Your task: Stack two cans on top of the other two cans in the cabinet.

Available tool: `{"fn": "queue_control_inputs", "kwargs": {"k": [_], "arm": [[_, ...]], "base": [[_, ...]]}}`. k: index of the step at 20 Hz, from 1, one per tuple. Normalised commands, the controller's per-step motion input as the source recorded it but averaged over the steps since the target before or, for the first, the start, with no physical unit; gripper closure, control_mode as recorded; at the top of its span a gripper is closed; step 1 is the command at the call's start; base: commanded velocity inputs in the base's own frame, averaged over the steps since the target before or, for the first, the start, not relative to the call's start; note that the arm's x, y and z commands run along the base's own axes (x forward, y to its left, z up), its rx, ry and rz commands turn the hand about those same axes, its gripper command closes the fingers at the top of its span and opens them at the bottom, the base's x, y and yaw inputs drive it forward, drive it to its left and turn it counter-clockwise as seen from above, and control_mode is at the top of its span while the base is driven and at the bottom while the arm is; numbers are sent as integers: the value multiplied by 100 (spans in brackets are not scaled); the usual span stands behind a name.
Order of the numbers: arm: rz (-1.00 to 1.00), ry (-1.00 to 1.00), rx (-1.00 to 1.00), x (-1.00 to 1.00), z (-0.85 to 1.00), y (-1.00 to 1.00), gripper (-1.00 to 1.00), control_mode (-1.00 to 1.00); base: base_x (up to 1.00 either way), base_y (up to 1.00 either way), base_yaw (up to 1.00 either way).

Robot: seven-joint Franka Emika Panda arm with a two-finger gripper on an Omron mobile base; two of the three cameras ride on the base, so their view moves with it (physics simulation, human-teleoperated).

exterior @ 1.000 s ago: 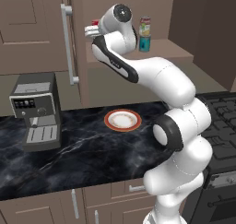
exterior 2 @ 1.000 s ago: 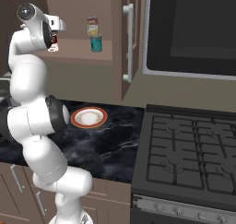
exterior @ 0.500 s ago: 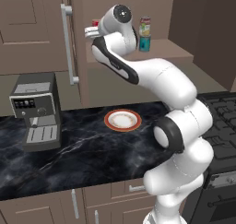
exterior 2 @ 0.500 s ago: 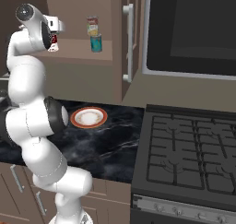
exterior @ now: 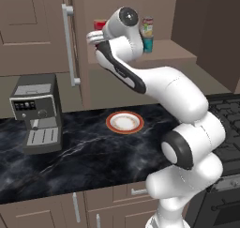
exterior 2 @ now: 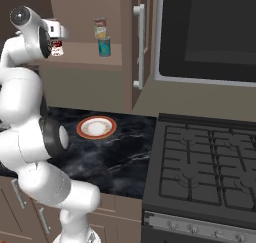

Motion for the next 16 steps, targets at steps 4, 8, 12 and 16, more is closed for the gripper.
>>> {"fn": "queue_control_inputs", "kwargs": {"k": [4,8,12,16], "arm": [[0,0,3,-57,-13,-46,-100,-100],[0,0,1,-63,-8,-54,-100,-100],[-3,0,0,-76,-11,-49,-100,-100],[-11,0,0,-82,-17,-41,-100,-100]], "base": [[0,0,0],[0,0,0],[0,0,0],[0,0,0]]}}
